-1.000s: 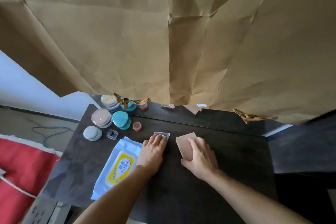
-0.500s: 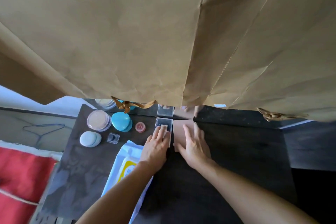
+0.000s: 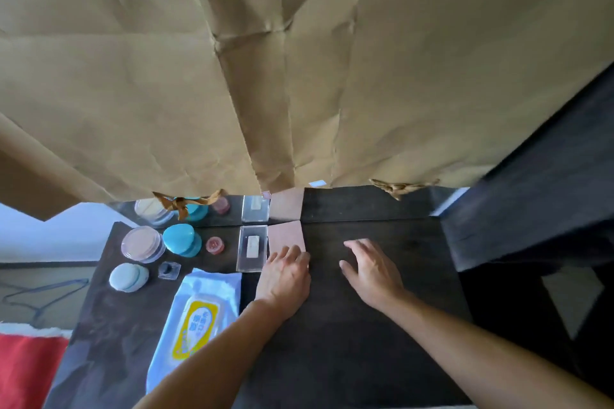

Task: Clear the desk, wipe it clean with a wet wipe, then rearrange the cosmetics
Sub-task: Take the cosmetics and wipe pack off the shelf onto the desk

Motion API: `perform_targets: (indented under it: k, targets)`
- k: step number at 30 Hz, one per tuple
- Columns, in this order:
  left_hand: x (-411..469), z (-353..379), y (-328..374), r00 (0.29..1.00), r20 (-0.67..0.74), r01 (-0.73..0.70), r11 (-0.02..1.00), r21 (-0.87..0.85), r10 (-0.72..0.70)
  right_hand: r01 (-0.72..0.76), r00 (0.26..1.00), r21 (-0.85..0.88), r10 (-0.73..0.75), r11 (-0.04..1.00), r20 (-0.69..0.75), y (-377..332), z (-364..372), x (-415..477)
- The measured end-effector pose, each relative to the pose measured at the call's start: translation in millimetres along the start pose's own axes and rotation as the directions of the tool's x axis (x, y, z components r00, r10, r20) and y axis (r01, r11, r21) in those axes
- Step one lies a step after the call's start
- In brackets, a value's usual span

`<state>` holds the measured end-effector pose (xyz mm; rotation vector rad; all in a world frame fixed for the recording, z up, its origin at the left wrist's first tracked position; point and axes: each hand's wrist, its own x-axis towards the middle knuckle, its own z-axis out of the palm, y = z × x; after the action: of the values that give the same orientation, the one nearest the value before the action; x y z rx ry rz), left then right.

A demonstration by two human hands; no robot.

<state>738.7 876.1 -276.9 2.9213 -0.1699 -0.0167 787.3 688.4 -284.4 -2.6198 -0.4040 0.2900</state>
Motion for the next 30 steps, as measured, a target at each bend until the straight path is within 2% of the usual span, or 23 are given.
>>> perform_targets:
  k: [5,11,17,21,24,27,30]
  targets:
    - [4.7,-12.6,96.8,0.986,-0.057,-0.157,0.987,-0.024,0.156,0.003,0.986,0.018,0.0,1.0,-0.167,60.9,-51.0,-61.5]
    - [5.3,-20.4,228.1,0.95,-0.194,-0.266,0.961,-0.079,0.246,-0.047,0.942,0.0,0.044,0.999,-0.331,144.7,-127.3,-145.4]
    - [9.8,-40.3,344.2,0.887,-0.301,-0.416,0.889,-0.192,0.35,-0.069,0.839,-0.007,0.054,0.998,-0.541,211.4,-213.9,-201.2]
    - [30.2,-67.7,393.4,0.822,-0.391,-0.505,0.847,-0.163,0.415,-0.034,0.749,-0.044,-0.004,0.998,-0.662,227.9,-268.6,-204.3]
    - [57.0,-85.6,412.6,0.816,-0.428,-0.468,0.879,-0.096,0.388,-0.025,0.711,-0.041,-0.011,0.999,-0.704,233.0,-305.1,-188.9]
    - [84.6,-91.2,422.5,0.865,-0.389,-0.354,0.935,-0.022,0.318,-0.01,0.695,-0.017,-0.005,1.0,-0.719,235.2,-335.7,-162.9]
    - [102.2,-84.0,421.5,0.913,-0.315,-0.244,0.966,0.089,0.26,-0.032,0.746,-0.043,-0.005,0.999,-0.666,232.5,-361.4,-131.7]
